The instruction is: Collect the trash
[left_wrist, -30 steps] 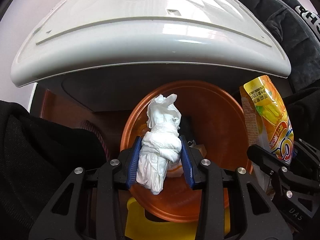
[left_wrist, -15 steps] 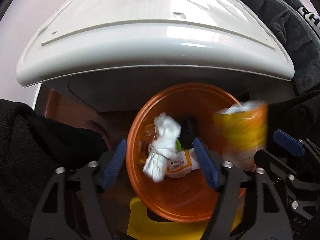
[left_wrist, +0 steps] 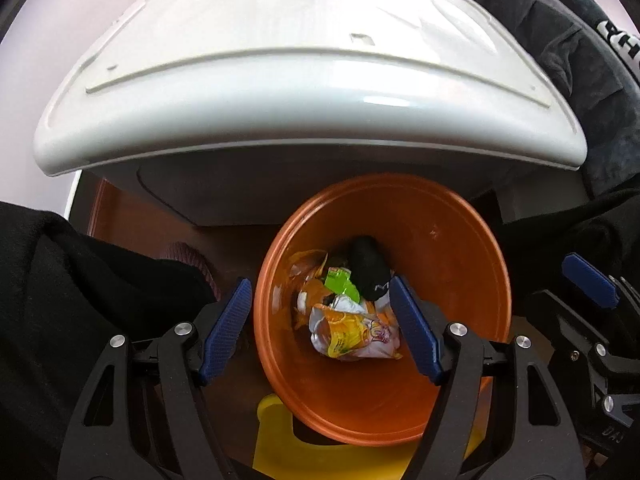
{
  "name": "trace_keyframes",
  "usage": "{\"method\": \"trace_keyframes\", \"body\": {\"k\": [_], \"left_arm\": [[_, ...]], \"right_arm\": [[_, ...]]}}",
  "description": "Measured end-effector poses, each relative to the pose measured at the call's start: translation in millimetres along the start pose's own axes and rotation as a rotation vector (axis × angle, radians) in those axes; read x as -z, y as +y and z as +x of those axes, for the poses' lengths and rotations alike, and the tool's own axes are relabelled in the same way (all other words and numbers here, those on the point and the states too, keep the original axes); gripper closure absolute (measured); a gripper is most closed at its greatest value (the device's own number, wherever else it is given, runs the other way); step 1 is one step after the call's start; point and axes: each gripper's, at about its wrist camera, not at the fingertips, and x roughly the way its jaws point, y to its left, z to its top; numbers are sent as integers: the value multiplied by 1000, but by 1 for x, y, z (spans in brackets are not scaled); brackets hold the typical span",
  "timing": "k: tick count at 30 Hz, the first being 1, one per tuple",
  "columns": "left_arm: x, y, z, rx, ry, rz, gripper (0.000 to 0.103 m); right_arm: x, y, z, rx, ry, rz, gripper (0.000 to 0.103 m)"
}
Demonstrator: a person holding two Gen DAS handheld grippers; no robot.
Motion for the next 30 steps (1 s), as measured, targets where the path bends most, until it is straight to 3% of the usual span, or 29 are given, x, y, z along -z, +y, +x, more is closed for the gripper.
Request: {"method": "trace_keyframes", "body": {"k": [7, 9, 13, 19, 30], "left_arm": [[-10, 7, -33, 15, -141, -12, 31], [-13, 9, -45, 9, -192, -24, 25], [-20, 18, -65, -17, -278, -48, 24], [-26, 31, -74, -18, -303, -91, 24], [-25, 28, -72, -36, -302, -77, 23]], "right_arm": [[-18, -5, -27, 91, -190, 21, 13], [-24, -4, -29, 118, -220, 13, 10], [-37, -6, -34, 159, -276, 9, 7], [-46, -7, -35, 179, -291, -2, 6], [-42, -3, -34, 182, -282, -25, 6]]}}
